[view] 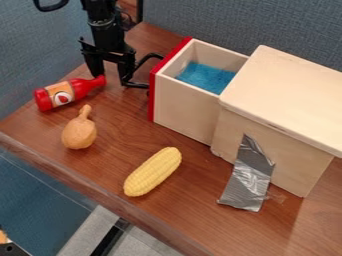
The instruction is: Close the drawer
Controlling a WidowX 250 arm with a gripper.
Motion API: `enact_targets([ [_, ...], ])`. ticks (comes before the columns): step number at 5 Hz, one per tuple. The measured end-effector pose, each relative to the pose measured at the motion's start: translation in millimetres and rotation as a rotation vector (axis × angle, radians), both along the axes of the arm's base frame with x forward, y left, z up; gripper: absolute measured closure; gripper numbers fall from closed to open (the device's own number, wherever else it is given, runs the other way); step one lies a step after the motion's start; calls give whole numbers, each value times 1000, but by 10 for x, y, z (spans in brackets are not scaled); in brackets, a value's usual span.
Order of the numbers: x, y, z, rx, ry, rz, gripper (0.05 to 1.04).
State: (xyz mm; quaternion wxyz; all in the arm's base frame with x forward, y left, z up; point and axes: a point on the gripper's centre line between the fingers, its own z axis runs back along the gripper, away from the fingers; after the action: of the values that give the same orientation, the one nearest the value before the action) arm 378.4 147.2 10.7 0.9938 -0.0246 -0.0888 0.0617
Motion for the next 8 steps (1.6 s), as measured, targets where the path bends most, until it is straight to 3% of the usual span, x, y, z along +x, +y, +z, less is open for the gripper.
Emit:
enact_targets([
  [2, -1, -75, -3, -17, -10, -11, 85],
  [3, -14, -141, 61, -20, -13, -25, 85],
  [5, 14, -208, 280, -41, -65, -24, 85],
  [8, 30, -316, 282, -57, -59, -38, 85],
])
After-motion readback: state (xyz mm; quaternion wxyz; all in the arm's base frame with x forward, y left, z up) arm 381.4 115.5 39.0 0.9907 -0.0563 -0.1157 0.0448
